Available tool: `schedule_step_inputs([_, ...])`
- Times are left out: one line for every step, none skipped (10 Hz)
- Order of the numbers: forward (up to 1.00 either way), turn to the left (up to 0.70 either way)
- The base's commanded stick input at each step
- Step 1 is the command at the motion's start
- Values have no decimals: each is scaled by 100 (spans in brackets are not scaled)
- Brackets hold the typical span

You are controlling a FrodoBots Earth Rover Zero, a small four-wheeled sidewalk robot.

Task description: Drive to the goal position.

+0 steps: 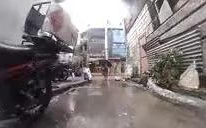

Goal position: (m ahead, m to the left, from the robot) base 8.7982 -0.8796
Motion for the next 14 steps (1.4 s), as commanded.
schedule_step_inputs([99,0])
schedule_step_inputs([99,0])
schedule_step_inputs([99,0])
schedule_step_inputs([99,0])
schedule_step_inputs([99,0])
schedule_step_inputs([99,0])
schedule_step_inputs([99,0])
schedule_step_inputs([99,0])
schedule_step_inputs([99,0])
schedule_step_inputs([99,0])
schedule_step_inputs([99,39])
schedule_step_inputs([99,30])
schedule_step_inputs([99,0])
schedule_step_inputs([99,0])
